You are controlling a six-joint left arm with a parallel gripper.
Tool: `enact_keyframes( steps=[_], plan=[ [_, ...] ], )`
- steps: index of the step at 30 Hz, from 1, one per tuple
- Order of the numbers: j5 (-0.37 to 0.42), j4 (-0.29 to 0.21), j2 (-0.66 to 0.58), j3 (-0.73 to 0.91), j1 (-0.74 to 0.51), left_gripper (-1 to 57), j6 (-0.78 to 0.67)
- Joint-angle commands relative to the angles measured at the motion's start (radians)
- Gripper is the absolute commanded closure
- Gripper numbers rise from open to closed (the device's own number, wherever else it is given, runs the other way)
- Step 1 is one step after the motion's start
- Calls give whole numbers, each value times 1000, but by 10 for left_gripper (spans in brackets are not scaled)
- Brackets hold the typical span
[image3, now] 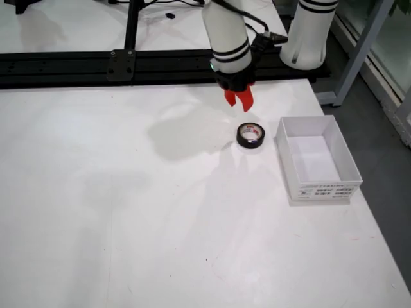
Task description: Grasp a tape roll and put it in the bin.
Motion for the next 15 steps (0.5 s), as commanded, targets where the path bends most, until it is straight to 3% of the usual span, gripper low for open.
enact_keyframes(
  steps=[1,15],
  plan=[
    [-63,-6,86,6,28,338,-12],
    [-87,3,114,6,54,340,-16]
  ],
)
